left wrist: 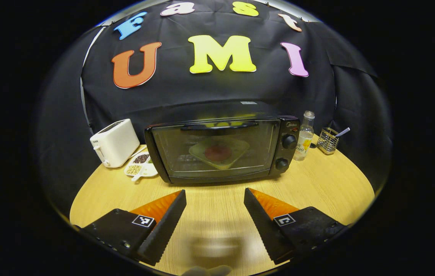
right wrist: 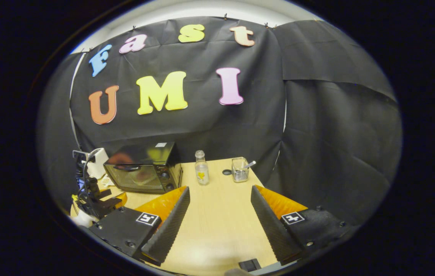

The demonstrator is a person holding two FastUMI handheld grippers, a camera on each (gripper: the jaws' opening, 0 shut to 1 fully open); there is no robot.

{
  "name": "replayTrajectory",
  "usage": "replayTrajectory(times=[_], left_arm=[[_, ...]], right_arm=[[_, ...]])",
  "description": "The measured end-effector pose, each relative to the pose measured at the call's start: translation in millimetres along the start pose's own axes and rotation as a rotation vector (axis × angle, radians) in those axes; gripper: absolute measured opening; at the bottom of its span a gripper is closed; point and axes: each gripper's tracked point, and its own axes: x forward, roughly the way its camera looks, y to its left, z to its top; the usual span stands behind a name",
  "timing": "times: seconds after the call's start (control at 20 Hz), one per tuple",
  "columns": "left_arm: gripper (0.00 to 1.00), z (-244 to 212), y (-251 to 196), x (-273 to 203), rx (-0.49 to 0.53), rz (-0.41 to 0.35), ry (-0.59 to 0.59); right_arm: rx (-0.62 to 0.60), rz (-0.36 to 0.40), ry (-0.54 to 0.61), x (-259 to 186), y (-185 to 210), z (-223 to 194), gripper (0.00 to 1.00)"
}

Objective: Open the electric oven with the left hand, put the food in, and close the electric oven.

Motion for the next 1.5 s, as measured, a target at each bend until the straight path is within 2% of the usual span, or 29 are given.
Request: replayTrajectory(times=[0.3,0.35,0.55,0.8,1.05,1.1,1.3,1.5], left_arm=[[0.97,2.3,2.1,-21.2,-0.007,-0.016,-0.015],[0.97,1.9,0.6,-26.0,-0.011,-0.021,-0.016],[0.96,15.8,-1.7,-64.6,-0.014,-0.035,-0.057],[0.97,65.6,1.5,-152.6,-0.042,-0.015,-0.189],[0.97,104.6,5.5,-257.6,-0.070,0.044,-0.319],[0.97,108.7,2.5,-277.8,-0.074,0.052,-0.333],[0.97,115.0,-12.9,-351.0,-0.047,0.081,-0.409],[0.97,104.0,-27.2,-398.0,-0.071,0.087,-0.438]], right_arm=[[-0.011,0.016,-0.005,-18.8,17.9,-1.5,0.96],[-0.011,0.019,-0.003,-22.5,20.5,-3.8,1.00],[-0.013,0.047,-0.028,-41.1,33.6,-0.5,0.96],[-0.017,0.099,-0.111,-78.5,32.2,21.1,0.96],[-0.025,0.156,-0.213,-126.3,7.5,46.4,1.00],[-0.035,0.158,-0.226,-136.7,-0.5,49.5,0.96],[-0.039,0.167,-0.288,-177.9,-28.8,53.0,0.96],[-0.043,0.179,-0.306,-202.5,-41.6,38.8,0.96]])
